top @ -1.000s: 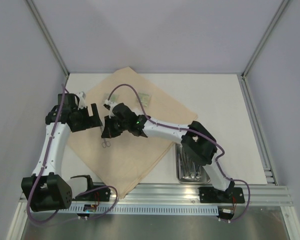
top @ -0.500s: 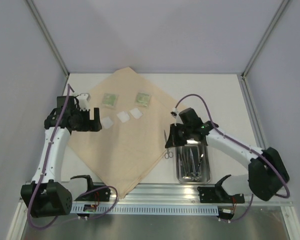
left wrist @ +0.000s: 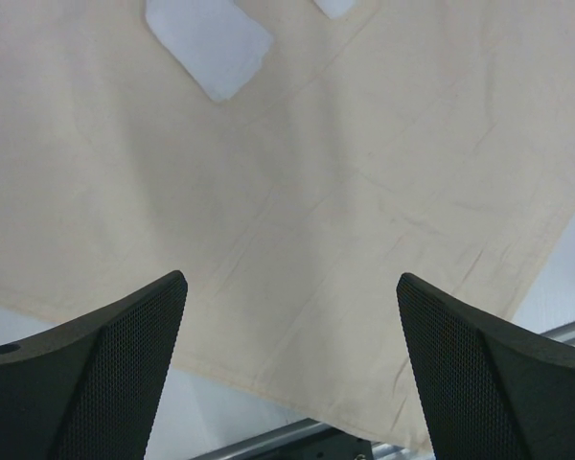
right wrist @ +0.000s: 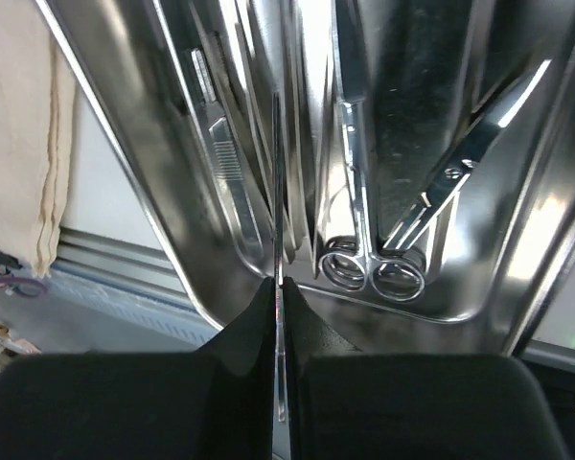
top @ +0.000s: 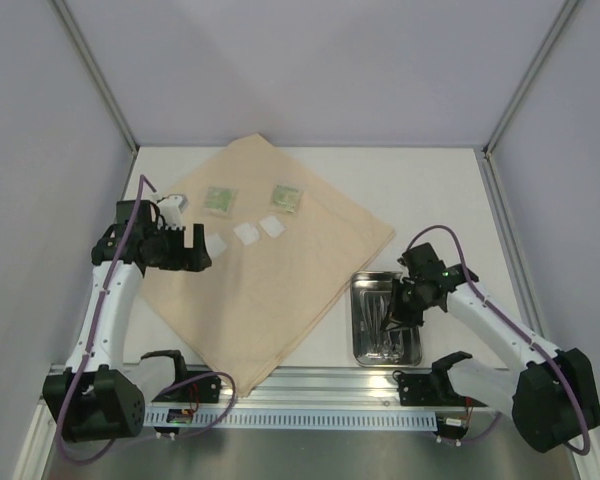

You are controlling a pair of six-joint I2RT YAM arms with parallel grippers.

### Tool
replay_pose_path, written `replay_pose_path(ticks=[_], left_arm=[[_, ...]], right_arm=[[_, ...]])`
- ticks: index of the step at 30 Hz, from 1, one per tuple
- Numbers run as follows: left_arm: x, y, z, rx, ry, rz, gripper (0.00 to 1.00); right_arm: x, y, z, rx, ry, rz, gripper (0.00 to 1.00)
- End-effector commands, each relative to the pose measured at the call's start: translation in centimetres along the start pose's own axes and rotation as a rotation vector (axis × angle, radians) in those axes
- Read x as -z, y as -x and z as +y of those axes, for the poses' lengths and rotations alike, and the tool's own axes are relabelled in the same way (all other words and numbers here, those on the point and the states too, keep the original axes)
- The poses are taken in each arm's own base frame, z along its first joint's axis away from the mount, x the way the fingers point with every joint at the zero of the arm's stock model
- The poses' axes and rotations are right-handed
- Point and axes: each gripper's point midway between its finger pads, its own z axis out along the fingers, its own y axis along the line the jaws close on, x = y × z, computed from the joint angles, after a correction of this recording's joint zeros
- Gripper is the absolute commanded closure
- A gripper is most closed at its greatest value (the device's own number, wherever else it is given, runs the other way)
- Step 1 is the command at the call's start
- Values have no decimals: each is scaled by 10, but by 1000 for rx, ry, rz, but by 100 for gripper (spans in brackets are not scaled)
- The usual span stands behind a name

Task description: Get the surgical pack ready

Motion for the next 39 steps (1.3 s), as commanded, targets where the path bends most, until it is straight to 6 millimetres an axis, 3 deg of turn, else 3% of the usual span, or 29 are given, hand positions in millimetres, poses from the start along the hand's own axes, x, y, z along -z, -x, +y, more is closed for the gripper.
replay_pose_path(ticks=[1,6,10,15,27,30,39], left_arm=[[4,14,-8,-59,-41,-68,0],[2,16,-14,-60,-81,-69,0],[0,16,-16,-64,-96,-72,0],[-2,15,-19,-57,-125,-60,0],[0,16,-23,-50,-143,-65,0],[2,18,-25,-50,-147,-74,0],[4,17,-29,-53,-166,-70,0]], right_arm=[[4,4,-20,-69,-109,-40,100],[4,6,-47,-141,-263,-69,100],[2,8,-52,-160,-301,-72,99],[-2,8,-54,-148,-303,-57,99],[-12,9,-33,-88,-174,-19,96],[-13,8,-36,-91,-188,-14,91],[-17,10,-44,-114,-233,-21,95]])
